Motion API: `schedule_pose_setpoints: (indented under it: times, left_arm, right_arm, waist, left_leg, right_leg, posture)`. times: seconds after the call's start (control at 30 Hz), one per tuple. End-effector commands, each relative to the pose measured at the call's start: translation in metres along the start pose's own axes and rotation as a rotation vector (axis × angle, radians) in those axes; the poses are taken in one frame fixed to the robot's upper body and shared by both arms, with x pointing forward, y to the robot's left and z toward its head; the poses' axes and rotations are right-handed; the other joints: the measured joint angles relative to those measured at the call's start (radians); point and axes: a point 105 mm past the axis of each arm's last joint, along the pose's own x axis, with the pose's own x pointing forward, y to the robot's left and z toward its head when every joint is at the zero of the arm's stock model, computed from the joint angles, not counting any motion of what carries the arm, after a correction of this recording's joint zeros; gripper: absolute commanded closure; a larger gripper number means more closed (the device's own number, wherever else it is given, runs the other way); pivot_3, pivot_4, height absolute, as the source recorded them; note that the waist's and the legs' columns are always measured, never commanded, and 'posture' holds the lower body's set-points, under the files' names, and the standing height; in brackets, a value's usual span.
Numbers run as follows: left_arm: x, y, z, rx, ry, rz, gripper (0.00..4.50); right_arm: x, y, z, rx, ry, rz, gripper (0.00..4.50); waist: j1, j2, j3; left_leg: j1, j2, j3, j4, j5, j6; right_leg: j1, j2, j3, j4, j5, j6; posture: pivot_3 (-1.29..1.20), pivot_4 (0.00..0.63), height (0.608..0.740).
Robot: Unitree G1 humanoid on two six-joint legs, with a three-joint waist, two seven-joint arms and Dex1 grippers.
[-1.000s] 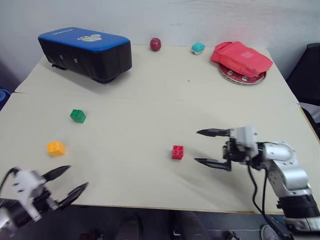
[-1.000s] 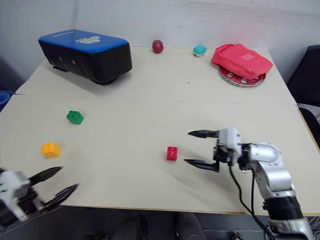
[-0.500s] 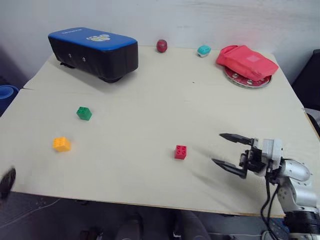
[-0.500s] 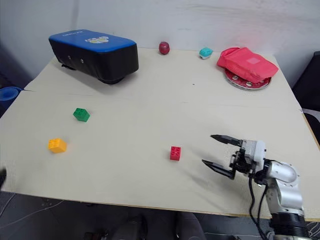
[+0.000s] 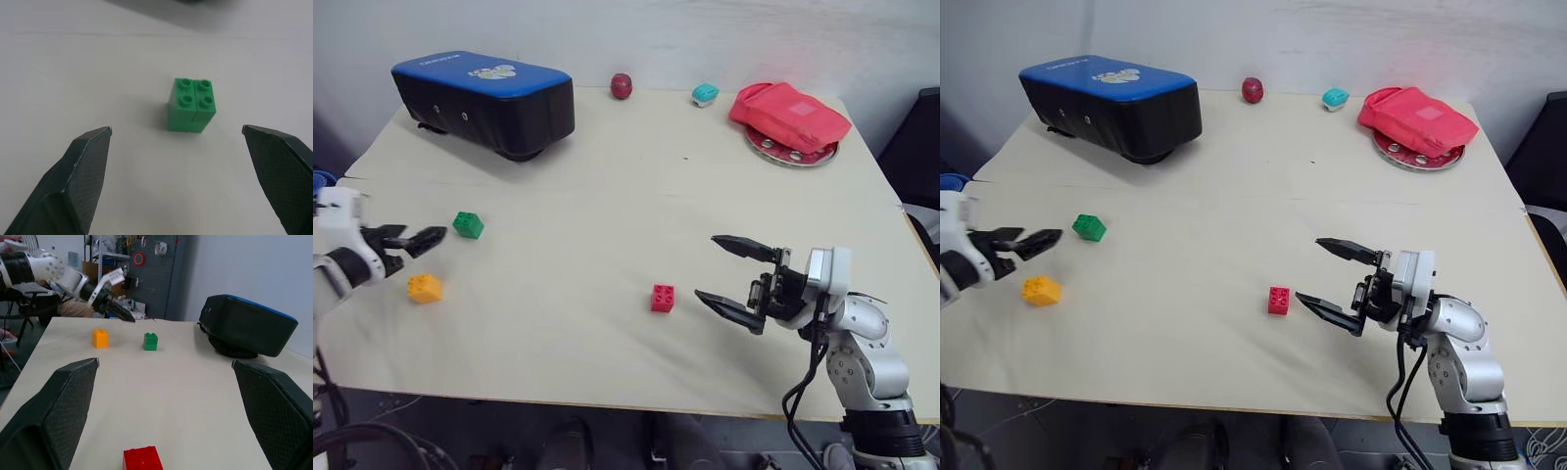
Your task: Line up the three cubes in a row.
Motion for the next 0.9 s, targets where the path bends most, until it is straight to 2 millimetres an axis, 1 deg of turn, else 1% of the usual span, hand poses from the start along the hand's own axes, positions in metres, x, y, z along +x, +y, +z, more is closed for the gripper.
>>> schedule_pose_setpoints:
  times: [0.03, 0.1, 0.2, 0.3, 0.4, 0.47, 0.53, 0.57, 0.6, 0.63, 0.73, 0.83, 0.9]
  left_arm:
    - [0.015, -0.002, 0.017, 0.069, -0.049, -0.031, 0.0]
    - [0.027, -0.004, 0.022, 0.084, -0.056, -0.035, 0.0]
    - [0.042, -0.009, 0.022, 0.105, -0.042, -0.048, 0.0]
    - [0.059, -0.009, 0.016, 0.117, -0.005, -0.024, 0.0]
    - [0.071, -0.01, 0.013, 0.113, 0.008, -0.009, 0.0]
    - [0.078, -0.015, 0.01, 0.103, 0.014, -0.015, 0.0]
    - [0.082, -0.015, 0.006, 0.117, 0.038, 0.001, 0.0]
    - [0.084, -0.016, 0.004, 0.114, 0.043, -0.003, 0.3]
    - [0.084, -0.017, 0.003, 0.111, 0.045, -0.005, 0.39]
    - [0.085, -0.019, 0.003, 0.109, 0.04, -0.018, 0.58]
    - [0.084, -0.019, 0.003, 0.106, 0.041, -0.025, 1.49]
    - [0.079, -0.014, 0.003, 0.11, 0.041, -0.026, 2.36]
    - [0.075, -0.015, 0.009, 0.129, 0.004, -0.064, 2.9]
  right_arm:
    - [0.001, 0.005, 0.008, -0.019, -0.024, 0.001, 0.03]
    - [-0.001, 0.007, 0.007, -0.015, -0.016, -0.003, 0.03]
    - [-0.001, 0.01, 0.007, -0.011, -0.012, -0.006, 0.03]
    - [-0.001, 0.01, 0.007, -0.01, -0.01, -0.015, 0.03]
    - [-0.001, 0.008, 0.008, -0.014, -0.008, -0.022, 0.03]
    - [-0.001, 0.008, 0.008, -0.017, -0.006, -0.025, 0.03]
    - [-0.002, 0.007, 0.008, -0.021, -0.003, -0.029, 0.03]
    - [-0.002, 0.007, 0.009, -0.026, -0.001, -0.036, 0.0]
    - [-0.003, 0.006, 0.009, -0.03, 0.002, -0.041, 0.0]
    - [-0.004, 0.005, 0.01, -0.035, 0.004, -0.049, 0.0]
    - [-0.006, 0.004, 0.01, -0.04, 0.011, -0.062, 0.0]
    - [-0.008, 0.003, 0.01, -0.042, 0.017, -0.072, 0.0]
    - [-0.009, 0.002, 0.01, -0.047, 0.023, -0.08, 0.0]
  waist:
    - [0.006, -0.001, 0.0]
    - [0.008, -0.001, 0.0]
    - [0.009, -0.001, -0.001]
    - [0.007, -0.001, -0.001]
    - [0.006, -0.001, -0.001]
    - [0.008, -0.001, -0.001]
    - [0.008, -0.001, -0.001]
    - [0.008, -0.001, -0.001]
    - [0.007, -0.001, -0.001]
    - [0.007, -0.001, -0.001]
    - [0.007, -0.001, -0.001]
    - [0.008, -0.001, -0.001]
    - [0.007, -0.001, -0.001]
  left_leg:
    - [0.0, 0.0, 0.0, 0.001, 0.0, 0.0]
    - [-0.001, 0.0, 0.0, 0.002, 0.0, 0.0]
    - [-0.001, 0.0, 0.001, 0.002, 0.0, 0.0]
    - [-0.001, 0.0, 0.001, 0.003, 0.0, 0.0]
    - [-0.001, 0.0, 0.001, 0.004, 0.0, 0.0]
    - [-0.001, 0.0, 0.002, 0.004, 0.0, 0.0]
    - [-0.001, 0.0, 0.001, 0.005, 0.0, 0.0]
    - [-0.002, 0.0, 0.001, 0.005, 0.0, 0.0]
    - [-0.002, 0.0, 0.001, 0.005, 0.0, 0.0]
    - [-0.002, 0.0, 0.001, 0.005, 0.0, 0.0]
    - [-0.002, 0.0, 0.001, 0.006, 0.0, 0.0]
    - [-0.002, 0.0, 0.001, 0.007, 0.0, 0.0]
    - [-0.002, 0.0, 0.001, 0.007, 0.0, 0.0]
  right_leg:
    - [0.0, 0.0, 0.0, 0.0, 0.0, 0.0]
    - [0.0, 0.0, 0.0, 0.0, 0.0, 0.0]
    - [0.0, 0.0, 0.0, 0.001, 0.0, 0.0]
    - [0.0, 0.0, 0.001, 0.002, 0.0, 0.0]
    - [-0.001, 0.0, 0.001, 0.002, 0.0, 0.0]
    - [-0.001, 0.0, 0.0, 0.002, 0.0, 0.0]
    - [-0.001, 0.0, 0.0, 0.003, 0.0, 0.0]
    - [-0.001, 0.0, 0.0, 0.003, 0.0, 0.001]
    - [-0.001, 0.0, 0.0, 0.003, 0.0, 0.001]
    - [-0.001, 0.0, 0.0, 0.003, 0.0, 0.001]
    - [-0.001, 0.0, 0.0, 0.004, 0.0, 0.001]
    - [-0.001, 0.0, 0.0, 0.005, 0.0, 0.001]
    - [-0.001, 0.0, 0.0, 0.005, 0.0, 0.001]
  posture:
    - [0.0, 0.15, 0.74]
    - [0.0, 0.15, 0.74]
    - [0.0, 0.15, 0.74]
    - [0.0, 0.15, 0.74]
    - [0.0, 0.15, 0.74]
    - [0.0, 0.15, 0.74]
    - [0.0, 0.15, 0.74]
    - [0.0, 0.15, 0.74]
    - [0.0, 0.15, 0.74]
    - [0.0, 0.15, 0.74]
    - [0.0, 0.15, 0.74]
    - [0.0, 0.15, 0.74]
    - [0.0, 0.15, 0.74]
